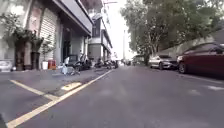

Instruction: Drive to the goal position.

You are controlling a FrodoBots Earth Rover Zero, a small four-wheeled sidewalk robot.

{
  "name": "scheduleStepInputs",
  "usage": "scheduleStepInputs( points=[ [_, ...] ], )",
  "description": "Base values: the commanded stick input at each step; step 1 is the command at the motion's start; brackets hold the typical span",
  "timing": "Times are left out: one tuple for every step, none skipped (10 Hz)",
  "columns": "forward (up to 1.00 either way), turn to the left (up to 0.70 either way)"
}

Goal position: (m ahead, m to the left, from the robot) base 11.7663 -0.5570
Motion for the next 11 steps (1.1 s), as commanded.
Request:
scheduleStepInputs(
  points=[
    [0.7, -0.01],
    [0.7, -0.01],
    [0.7, 0.0],
    [0.7, 0.0],
    [0.7, 0.0],
    [0.7, 0.0],
    [0.7, 0.0],
    [0.7, 0.0],
    [0.7, 0.0],
    [0.7, 0.0],
    [0.7, 0.0]
  ],
)
